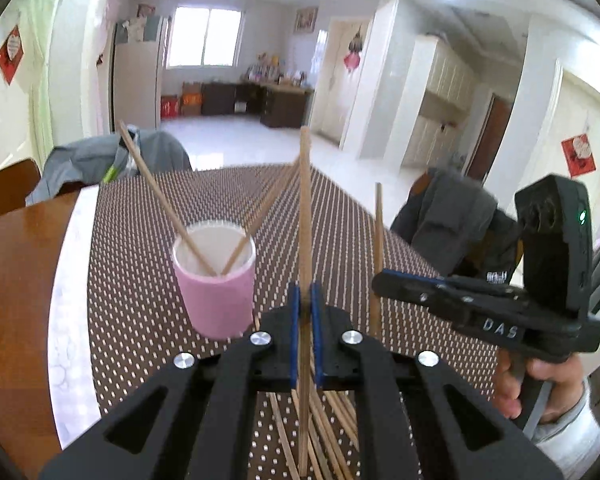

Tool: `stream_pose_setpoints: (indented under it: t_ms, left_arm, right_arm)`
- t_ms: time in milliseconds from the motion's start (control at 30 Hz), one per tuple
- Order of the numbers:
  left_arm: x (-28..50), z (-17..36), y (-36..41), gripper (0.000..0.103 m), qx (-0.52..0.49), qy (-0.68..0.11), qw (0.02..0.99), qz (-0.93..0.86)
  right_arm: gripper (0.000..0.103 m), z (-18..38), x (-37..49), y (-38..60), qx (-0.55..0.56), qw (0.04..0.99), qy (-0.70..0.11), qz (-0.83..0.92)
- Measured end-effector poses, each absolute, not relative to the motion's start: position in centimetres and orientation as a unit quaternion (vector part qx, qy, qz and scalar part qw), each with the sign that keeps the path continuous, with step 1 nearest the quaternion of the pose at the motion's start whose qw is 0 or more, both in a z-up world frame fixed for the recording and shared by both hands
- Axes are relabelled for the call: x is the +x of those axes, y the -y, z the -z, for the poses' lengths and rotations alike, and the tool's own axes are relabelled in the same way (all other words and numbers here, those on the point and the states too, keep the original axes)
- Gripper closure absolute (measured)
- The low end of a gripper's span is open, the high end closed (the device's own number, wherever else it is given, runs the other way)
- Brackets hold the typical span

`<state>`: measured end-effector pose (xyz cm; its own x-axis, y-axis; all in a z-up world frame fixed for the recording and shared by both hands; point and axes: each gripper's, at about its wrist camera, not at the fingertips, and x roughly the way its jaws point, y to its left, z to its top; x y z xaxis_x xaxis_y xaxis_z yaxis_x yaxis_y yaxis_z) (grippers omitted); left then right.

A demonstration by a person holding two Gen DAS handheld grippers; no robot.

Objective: Organize utensils
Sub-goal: 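Lift both held chopsticks and carry them above the pink cup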

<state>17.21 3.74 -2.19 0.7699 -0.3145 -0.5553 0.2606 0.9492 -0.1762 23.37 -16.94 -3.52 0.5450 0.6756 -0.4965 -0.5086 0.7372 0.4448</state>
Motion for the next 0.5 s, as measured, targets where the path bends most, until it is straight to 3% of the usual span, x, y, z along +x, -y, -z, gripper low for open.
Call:
stream_pose_setpoints:
  t_ms: [500]
  left_arm:
    - [18.1, -2.4, -6.7, 0.097, -0.099, -0.169, 0.975, 0.108]
  right_arm:
    - [0.097, -1.4, 24.9, 12.5, 0.115, 0.89, -0.26, -0.355]
